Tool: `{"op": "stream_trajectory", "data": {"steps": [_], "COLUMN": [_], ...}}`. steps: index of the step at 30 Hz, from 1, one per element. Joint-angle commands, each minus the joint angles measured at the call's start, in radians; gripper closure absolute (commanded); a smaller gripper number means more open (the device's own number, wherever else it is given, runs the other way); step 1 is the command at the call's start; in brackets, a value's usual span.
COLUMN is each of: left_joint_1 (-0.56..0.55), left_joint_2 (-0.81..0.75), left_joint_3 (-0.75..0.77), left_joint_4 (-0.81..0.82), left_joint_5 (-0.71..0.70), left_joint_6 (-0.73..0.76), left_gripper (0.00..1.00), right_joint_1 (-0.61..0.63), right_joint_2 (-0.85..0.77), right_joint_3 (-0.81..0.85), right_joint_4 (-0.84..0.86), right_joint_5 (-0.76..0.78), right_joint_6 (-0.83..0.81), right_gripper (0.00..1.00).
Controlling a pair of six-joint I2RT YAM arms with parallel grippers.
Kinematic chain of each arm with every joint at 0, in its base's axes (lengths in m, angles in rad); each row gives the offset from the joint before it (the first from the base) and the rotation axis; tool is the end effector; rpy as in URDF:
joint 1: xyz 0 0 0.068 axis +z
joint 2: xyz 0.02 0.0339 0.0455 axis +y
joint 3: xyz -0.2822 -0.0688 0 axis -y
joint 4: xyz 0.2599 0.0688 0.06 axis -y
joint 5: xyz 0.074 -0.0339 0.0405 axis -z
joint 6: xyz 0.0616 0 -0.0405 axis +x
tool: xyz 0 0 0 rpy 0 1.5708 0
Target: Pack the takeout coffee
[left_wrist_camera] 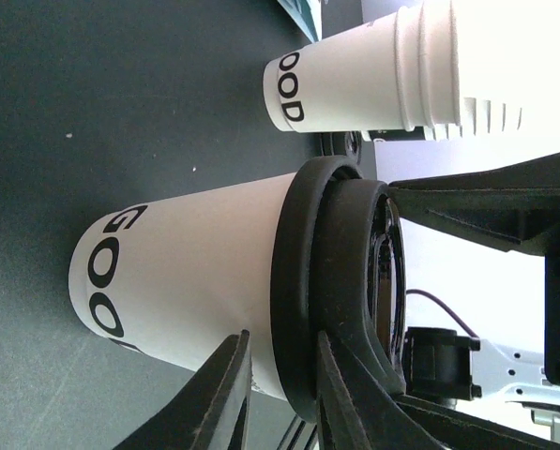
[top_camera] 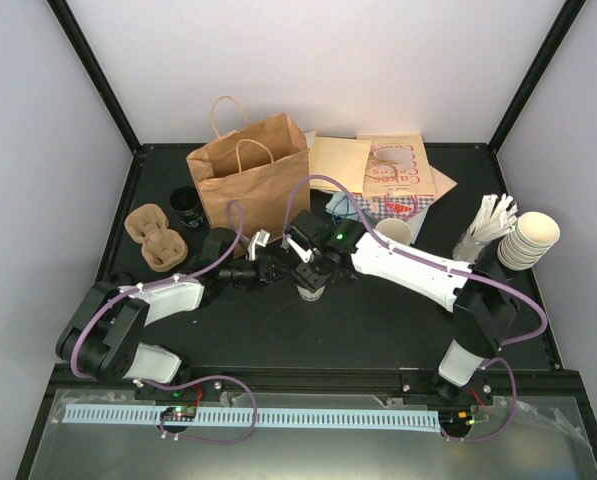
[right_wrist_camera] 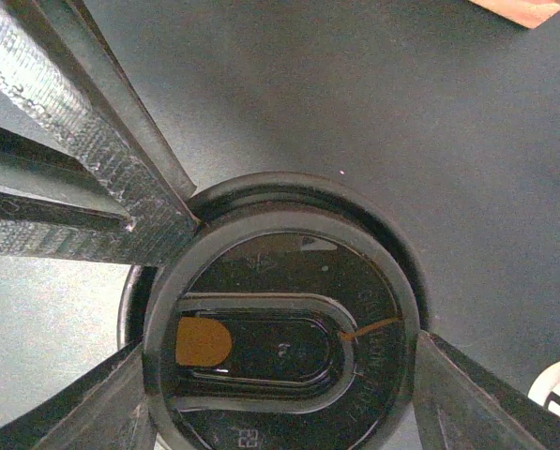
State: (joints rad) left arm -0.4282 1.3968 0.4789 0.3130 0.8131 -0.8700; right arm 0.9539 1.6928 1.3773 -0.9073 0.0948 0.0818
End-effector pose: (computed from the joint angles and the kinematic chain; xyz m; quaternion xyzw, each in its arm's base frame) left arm 0.2292 -0.1538 0.1553 0.0009 0.8339 -0.5368 0.1281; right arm 0.2166 0.2953 0.2428 -0.4081 0.8952 0.0451 0.1734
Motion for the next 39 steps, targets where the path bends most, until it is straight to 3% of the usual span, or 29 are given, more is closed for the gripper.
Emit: {"op": "stream_trajectory", "data": {"steps": [1,6,8,17,26,31,39], "left_joint_1": [-0.009,-0.001,0.012,0.028,0.003,-0.016,-0.067], "left_joint_2": [-0.009,-0.2,-0.214,-0.186,-0.342,-0.435,-0.423], "left_joint_3": [-0.058,-0.04,-0.017,0.008,-0.132,-0.192,-0.193], "left_joint_4": [-0.178,-0.185,-0.196,-0.172,-0.177,-0.213,-0.164], "left_joint_5": [-0.15,-0.138,-0.107,0.001,0.002,0.0,0.008], "left_joint_6": [0.03,0.013,0.009,0.082,0.125,0.106,0.081], "left_gripper": [0.78,0.56,0.52,0.51,0.51,0.52,0.54], "right_joint_1": [0.034,0.038,0.043,0.1,0.201,0.218,0.221], "right_joint_2": [0.018,-0.039,-0.069,-0.14,-0.149,-0.163,-0.153], "right_joint_3": [-0.09,-0.142,-0.163,-0.205,-0.22,-0.249,-0.262], "right_joint_4": [-0.175,-0.161,-0.142,-0.102,-0.079,-0.044,-0.031], "right_joint_5": [-0.256,-0.248,-0.253,-0.168,0.026,0.03,0.015], "right_joint_6": [-0.017,-0.014,-0.016,-0.034,-0.01,0.008,0.009], "right_gripper": [0.35,0.35,0.35,0.35,0.34,0.34,0.34]}}
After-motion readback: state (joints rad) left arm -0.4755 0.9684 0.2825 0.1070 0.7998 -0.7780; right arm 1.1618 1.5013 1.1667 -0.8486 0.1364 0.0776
